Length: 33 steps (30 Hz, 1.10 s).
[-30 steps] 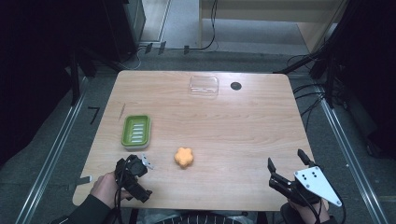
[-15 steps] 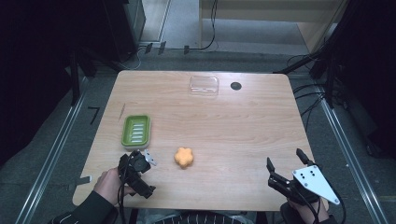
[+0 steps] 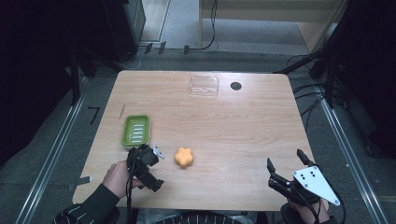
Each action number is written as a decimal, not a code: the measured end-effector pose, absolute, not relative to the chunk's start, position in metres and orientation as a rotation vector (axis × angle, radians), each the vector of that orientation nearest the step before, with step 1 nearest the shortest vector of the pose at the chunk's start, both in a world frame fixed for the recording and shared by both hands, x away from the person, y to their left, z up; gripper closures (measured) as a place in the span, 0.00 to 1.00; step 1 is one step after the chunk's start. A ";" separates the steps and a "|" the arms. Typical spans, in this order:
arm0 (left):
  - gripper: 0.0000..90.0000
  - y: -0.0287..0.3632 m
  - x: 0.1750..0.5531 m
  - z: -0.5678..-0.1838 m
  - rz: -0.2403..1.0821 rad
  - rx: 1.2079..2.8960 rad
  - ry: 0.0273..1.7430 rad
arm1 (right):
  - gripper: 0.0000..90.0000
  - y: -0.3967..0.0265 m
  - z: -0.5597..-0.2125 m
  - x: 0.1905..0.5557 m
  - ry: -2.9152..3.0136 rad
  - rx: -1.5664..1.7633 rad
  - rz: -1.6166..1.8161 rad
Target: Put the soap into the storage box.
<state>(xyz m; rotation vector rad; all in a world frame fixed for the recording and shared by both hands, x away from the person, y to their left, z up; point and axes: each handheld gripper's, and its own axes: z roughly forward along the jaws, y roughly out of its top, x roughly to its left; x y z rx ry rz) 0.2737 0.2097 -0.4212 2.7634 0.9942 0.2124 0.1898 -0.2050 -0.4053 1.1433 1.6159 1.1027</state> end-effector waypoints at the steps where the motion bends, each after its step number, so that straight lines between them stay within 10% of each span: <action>1: 0.00 0.208 0.275 -0.421 0.217 2.768 0.988 | 0.15 -0.206 -0.406 0.190 1.612 1.148 1.106; 33: 0.00 0.178 0.304 -0.418 0.192 2.774 0.943 | 0.15 -0.206 -0.406 0.191 1.619 1.147 1.102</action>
